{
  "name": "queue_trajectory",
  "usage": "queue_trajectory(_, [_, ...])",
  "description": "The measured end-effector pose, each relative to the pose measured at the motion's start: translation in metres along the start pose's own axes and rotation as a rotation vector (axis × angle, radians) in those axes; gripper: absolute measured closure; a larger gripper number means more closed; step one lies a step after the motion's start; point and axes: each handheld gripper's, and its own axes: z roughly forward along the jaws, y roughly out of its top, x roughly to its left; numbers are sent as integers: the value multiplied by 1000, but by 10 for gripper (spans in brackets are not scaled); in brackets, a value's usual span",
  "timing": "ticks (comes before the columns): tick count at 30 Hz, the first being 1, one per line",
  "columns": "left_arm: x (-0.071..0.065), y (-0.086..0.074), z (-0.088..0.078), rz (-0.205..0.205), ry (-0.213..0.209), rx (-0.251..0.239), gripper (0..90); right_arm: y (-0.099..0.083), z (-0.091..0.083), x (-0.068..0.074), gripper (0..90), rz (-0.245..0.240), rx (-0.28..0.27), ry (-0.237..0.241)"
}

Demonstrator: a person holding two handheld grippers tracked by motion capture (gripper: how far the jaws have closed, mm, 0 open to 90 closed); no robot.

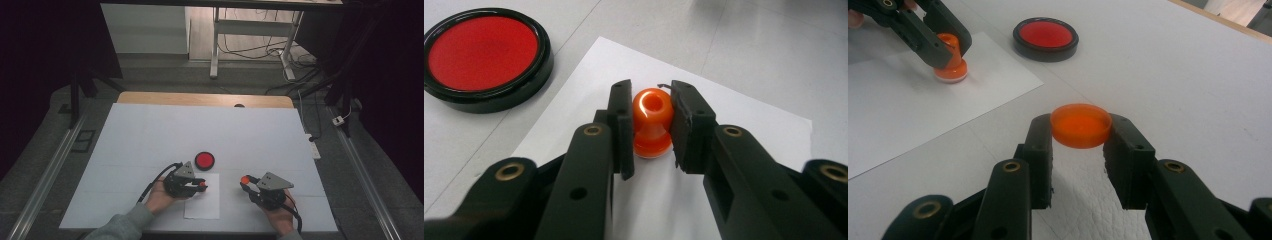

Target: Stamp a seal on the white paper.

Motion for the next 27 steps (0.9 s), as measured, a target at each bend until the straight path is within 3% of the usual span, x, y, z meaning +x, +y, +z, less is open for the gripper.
queue_trajectory(14, [-9,-8,1,56,54,-34,720,0,0,0,641,0,1,1])
queue_trajectory(27, [-10,-10,1,69,62,-44,722,-1,0,0,641,1,6,-1])
